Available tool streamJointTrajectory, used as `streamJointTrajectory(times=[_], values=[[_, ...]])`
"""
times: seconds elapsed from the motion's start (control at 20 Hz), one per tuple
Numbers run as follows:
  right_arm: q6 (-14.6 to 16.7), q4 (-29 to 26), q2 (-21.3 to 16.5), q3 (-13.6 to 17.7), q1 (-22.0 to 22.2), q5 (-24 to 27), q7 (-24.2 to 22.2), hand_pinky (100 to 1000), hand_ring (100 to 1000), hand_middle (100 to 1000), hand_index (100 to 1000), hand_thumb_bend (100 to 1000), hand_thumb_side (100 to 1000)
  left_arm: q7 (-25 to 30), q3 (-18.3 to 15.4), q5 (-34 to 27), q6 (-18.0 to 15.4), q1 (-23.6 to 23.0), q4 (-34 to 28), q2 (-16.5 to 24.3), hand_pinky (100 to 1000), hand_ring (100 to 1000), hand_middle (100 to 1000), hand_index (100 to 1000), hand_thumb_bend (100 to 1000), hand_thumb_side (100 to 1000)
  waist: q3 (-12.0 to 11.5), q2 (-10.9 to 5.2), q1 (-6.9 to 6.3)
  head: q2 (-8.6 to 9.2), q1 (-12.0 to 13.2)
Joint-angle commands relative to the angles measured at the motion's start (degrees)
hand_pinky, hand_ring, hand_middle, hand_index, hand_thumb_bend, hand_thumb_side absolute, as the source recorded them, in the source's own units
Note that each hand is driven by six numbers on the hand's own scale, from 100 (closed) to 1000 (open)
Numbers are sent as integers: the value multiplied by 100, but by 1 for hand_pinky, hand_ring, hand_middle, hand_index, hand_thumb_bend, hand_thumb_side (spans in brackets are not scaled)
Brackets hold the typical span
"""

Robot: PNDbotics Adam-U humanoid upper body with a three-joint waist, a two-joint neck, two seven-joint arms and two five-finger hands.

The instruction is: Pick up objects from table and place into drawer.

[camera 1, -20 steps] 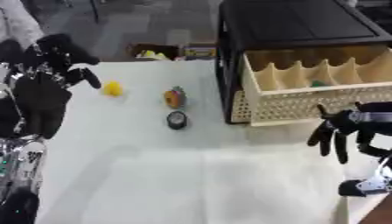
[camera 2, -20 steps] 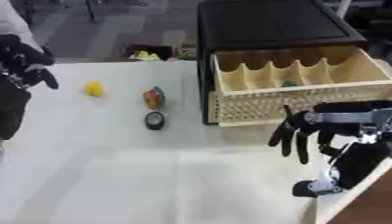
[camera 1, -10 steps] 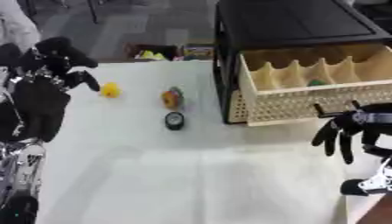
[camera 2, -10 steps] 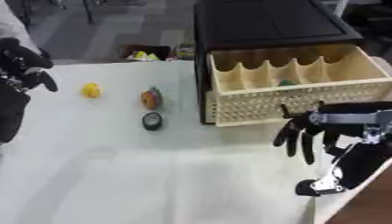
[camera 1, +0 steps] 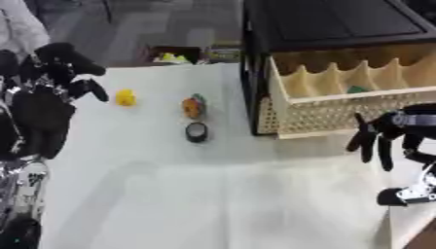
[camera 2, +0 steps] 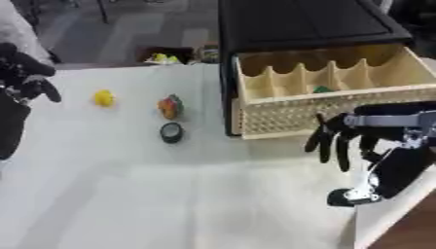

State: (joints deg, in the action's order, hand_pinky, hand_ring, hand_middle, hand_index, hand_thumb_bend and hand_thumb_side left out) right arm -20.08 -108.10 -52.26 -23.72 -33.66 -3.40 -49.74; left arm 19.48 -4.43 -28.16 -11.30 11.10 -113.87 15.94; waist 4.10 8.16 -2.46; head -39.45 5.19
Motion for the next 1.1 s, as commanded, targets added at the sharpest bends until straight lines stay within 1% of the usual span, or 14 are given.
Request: streamJointTrajectory(times=[0.05,0.3,0.45,0.85,1.0,1.1], values=[[-231,64,-51,-16,-165,-55,-223,126,551,624,823,479,194,36,-49,78,-32,33,-72,9,487,671,615,777,100,1000,-33,-27,3,95,-19],[-225,171,3,-85,-279,-114,-223,124,550,623,823,474,193,69,-55,142,-58,33,-72,-25,486,670,614,777,100,1000,-83,38,-21,139,-26],[-224,230,43,-99,-341,-148,-223,119,549,622,821,496,189,77,-57,158,-71,35,-72,-39,486,670,614,777,100,1000,-109,58,-31,176,-33],[-266,432,205,-113,-516,-286,-223,119,553,624,822,526,191,91,-58,183,-64,28,-72,-65,486,670,614,777,100,1000,-168,76,-34,272,-74],[-245,492,272,-119,-584,-349,-223,113,554,625,822,546,195,97,-60,193,-52,22,-72,-77,486,669,614,777,100,1000,-183,77,-33,303,-77],[-224,509,304,-116,-622,-401,-223,126,560,631,824,551,208,100,-61,199,-45,19,-72,-83,486,669,614,777,100,1000,-188,77,-32,325,-75]])
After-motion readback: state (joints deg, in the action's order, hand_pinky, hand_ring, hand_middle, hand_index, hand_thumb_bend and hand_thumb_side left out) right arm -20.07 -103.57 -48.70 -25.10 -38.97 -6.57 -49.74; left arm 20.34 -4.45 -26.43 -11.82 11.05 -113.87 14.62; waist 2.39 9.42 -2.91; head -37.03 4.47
